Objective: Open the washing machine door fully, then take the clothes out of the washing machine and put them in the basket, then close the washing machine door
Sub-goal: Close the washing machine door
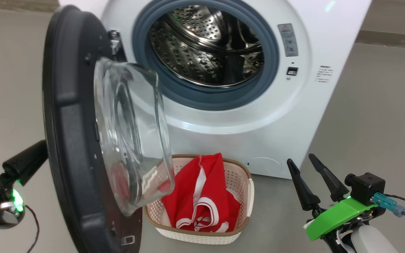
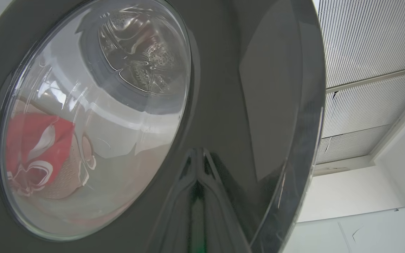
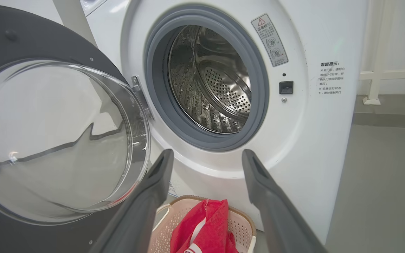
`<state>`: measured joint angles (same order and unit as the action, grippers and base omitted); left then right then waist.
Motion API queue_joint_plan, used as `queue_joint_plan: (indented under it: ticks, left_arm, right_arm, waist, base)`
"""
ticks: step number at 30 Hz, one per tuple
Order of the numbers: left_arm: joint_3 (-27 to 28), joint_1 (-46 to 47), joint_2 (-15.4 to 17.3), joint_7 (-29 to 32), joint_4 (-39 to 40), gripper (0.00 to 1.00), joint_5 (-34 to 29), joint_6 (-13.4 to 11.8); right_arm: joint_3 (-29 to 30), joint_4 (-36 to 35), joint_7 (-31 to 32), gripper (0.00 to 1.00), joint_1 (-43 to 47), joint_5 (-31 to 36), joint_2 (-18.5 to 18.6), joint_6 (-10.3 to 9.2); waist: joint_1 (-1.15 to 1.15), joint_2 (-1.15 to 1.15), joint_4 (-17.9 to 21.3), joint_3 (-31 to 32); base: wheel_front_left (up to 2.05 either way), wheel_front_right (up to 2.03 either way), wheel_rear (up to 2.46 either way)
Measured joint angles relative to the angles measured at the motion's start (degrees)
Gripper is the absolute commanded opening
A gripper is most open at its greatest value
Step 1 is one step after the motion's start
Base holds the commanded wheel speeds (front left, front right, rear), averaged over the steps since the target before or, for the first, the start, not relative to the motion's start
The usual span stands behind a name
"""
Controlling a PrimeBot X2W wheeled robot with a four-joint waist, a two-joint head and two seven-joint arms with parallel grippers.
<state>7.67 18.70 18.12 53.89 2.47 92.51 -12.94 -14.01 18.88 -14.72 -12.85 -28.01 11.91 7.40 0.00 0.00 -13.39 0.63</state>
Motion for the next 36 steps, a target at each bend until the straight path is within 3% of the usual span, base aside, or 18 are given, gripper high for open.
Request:
queue_joint_plan:
  ticks: [36]
  left_arm:
    - [-1.3,1.9,-2.6,-2.8,2.6,0.00,-1.6,0.1]
  right_arm:
    - [1.4,-0.7,0.0,1.00,-0.1,0.0,-0.1,0.00]
  waist:
    - [0.00,0.00,17.4,-3.1]
  base:
    - [0.00,0.00,0.00]
